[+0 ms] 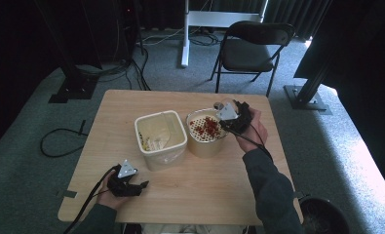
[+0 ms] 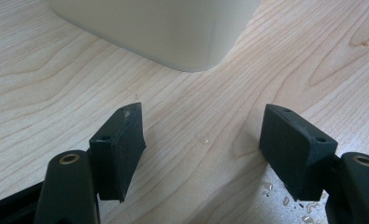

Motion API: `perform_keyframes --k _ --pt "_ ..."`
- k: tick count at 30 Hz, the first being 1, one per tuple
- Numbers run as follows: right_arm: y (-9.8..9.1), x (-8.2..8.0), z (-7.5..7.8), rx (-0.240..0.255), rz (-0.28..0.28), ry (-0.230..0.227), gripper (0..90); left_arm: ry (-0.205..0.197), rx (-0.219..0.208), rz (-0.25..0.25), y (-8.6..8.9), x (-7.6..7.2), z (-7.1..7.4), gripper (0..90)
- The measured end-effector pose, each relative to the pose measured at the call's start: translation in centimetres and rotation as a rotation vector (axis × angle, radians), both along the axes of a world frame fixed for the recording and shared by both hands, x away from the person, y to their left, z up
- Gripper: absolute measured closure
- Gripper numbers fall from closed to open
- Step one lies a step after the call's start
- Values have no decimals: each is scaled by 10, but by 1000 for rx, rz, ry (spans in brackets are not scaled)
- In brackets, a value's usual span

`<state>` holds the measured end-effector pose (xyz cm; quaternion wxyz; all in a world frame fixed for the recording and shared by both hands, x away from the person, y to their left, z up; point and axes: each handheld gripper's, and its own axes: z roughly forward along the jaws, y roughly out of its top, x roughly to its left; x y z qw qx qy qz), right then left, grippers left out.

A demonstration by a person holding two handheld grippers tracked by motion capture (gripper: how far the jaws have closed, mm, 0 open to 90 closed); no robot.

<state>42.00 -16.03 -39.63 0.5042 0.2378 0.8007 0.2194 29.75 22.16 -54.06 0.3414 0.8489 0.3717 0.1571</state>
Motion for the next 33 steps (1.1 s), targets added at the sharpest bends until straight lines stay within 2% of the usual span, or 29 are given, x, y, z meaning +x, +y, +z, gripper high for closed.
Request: perform_keyframes --k 8,13,21,26,30,33 --pt "15 -2 0 -141 13 -22 354 1 -1 0 0 0 0 314" --pt "20 -1 0 -188 19 -22 354 1 -1 -1 0 0 0 314" --pt "30 -1 -6 -365 28 -43 354 0 0 -1 0 0 0 314" --pt "36 -2 -9 -440 28 -50 355 -1 -2 1 0 0 0 313" --pt "40 -4 -13 -540 28 -75 355 0 -1 -1 0 0 0 313" --pt "43 -5 -14 -574 33 -93 355 -1 0 -1 0 0 0 314"
